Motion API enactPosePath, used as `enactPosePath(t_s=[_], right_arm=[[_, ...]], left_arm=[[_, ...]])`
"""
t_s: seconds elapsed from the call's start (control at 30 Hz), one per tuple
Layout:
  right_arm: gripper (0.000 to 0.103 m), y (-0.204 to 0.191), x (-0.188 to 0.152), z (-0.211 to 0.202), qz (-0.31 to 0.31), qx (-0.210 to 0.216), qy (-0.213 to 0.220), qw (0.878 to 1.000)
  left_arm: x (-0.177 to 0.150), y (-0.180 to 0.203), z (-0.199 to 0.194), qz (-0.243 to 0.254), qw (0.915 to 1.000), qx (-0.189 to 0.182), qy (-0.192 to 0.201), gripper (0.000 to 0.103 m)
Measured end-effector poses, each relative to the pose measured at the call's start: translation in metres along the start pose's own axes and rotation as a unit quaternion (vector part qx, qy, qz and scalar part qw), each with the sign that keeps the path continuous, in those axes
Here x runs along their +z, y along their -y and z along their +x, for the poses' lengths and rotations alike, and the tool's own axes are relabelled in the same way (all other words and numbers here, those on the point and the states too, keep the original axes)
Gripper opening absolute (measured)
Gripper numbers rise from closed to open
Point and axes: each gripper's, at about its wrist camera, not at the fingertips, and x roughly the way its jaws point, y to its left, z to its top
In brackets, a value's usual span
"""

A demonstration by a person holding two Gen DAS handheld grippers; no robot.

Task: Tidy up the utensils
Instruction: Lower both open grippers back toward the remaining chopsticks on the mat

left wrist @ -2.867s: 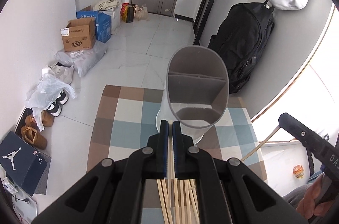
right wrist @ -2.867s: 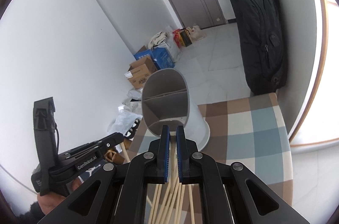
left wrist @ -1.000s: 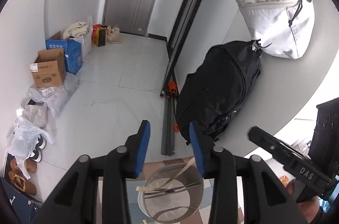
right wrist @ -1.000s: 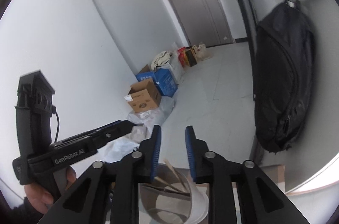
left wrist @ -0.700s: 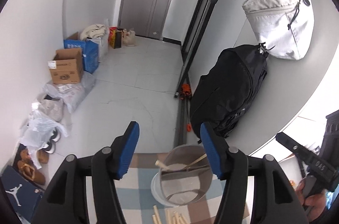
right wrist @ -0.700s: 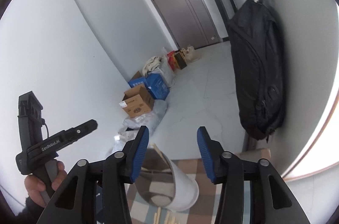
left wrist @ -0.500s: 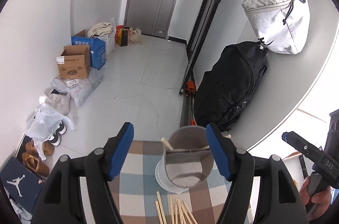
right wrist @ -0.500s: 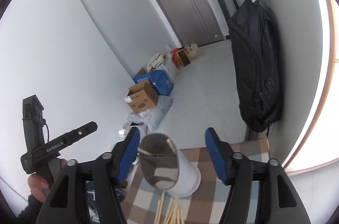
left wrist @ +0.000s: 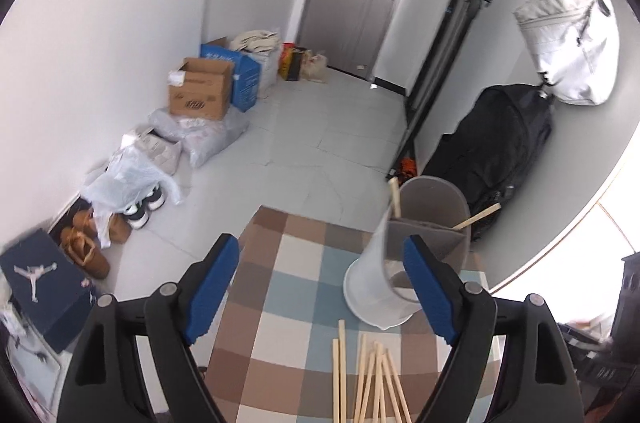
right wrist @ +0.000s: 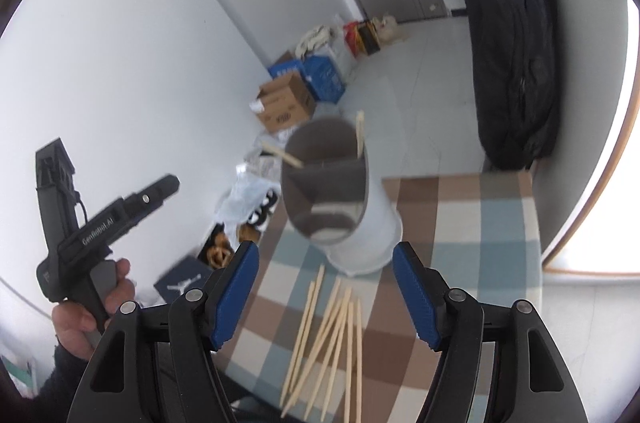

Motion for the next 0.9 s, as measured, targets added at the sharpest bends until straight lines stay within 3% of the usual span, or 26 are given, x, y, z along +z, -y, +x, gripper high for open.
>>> enactPosePath(t_s=[0.07,0.13,0.3,0.63,0.9], right_arm=[[0.065,0.005,-0.014,0.022,0.008,0.0,-0.03,1.0],[0.048,0.008,-0.024,0.042,0.018,0.0,-0.057,0.998],[0.036,0.021,-0.044,0.098,0.054,-0.008,-0.115,0.992],[0.028,0.016,-0.052,0.169,0.028,-0.07,-0.157,0.985],[0.018,0.0,-0.052,0.175,-0.009,-0.12,-0.15,0.981]], left_arm=[[-0.008,-0.007,0.011,-0.01,0.9999,0.004,-0.013,0.08],[-0.012,-0.011,0.017,-0.009,0.9997,0.009,-0.023,0.08],[-0.02,-0.026,0.024,-0.014,0.9987,0.032,-0.037,0.08],[-0.025,-0.042,0.026,-0.034,0.9955,0.06,-0.065,0.08],[-0.028,-0.048,0.032,-0.046,0.9934,0.063,-0.084,0.08]])
